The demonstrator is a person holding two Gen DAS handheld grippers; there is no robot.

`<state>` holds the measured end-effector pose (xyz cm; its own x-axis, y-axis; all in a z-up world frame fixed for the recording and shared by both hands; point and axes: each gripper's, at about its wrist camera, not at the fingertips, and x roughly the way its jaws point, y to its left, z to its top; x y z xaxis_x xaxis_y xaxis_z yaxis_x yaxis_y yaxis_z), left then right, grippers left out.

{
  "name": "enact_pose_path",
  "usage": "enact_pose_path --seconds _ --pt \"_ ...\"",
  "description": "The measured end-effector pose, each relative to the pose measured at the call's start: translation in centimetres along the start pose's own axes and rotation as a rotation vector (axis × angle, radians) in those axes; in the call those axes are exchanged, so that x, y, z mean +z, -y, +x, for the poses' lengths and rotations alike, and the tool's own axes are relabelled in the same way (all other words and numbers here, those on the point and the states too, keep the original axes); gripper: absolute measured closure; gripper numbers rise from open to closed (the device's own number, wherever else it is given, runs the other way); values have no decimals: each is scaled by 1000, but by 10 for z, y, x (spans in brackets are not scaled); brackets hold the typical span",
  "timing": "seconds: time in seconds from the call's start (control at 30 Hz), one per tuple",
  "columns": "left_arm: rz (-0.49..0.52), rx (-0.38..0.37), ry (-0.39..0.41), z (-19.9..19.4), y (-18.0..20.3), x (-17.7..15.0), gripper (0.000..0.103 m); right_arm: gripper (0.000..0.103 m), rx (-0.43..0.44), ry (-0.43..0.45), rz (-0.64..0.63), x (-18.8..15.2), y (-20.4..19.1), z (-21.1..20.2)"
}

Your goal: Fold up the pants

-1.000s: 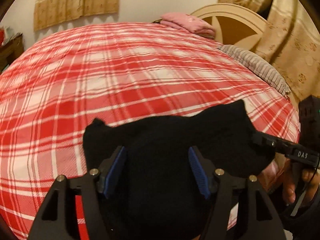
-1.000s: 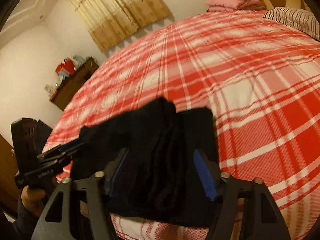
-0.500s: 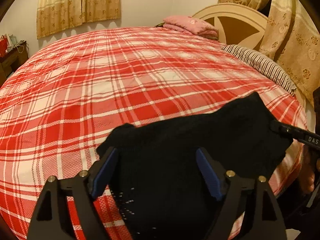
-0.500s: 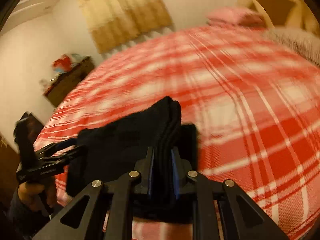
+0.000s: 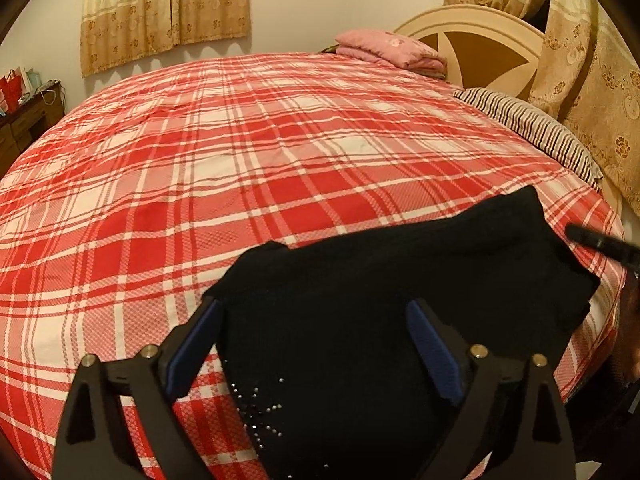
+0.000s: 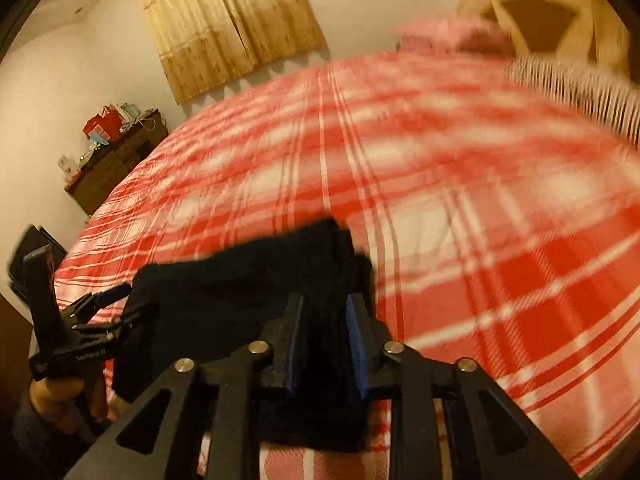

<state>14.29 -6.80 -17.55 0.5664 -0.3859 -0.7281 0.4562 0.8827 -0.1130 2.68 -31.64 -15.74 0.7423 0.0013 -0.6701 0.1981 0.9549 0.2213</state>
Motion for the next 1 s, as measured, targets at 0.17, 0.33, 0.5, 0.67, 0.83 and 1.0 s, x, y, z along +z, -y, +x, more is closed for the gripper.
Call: enact_pose_path --seconds 0.17,0.33,0.5,0.67,0.83,1.0 --pt "-1 -2 -6 0 0 0 8 55 110 48 -81 6 -33 -8" --pt "-5 -7 -9 0 0 1 8 55 110 -55 -92 -14 -33 11" --pt "-1 -4 -7 4 2 2 3 55 110 -76 -55 -31 -9 14" --pt "3 -3 -11 3 3 2 3 55 87 -79 -79 -30 -16 15" --pt "-4 -12 -6 -2 3 2 3 55 110 -37 -52 -11 -22 8" --pt "7 -16 14 -13 8 1 3 52 124 2 -49 14 -23 18"
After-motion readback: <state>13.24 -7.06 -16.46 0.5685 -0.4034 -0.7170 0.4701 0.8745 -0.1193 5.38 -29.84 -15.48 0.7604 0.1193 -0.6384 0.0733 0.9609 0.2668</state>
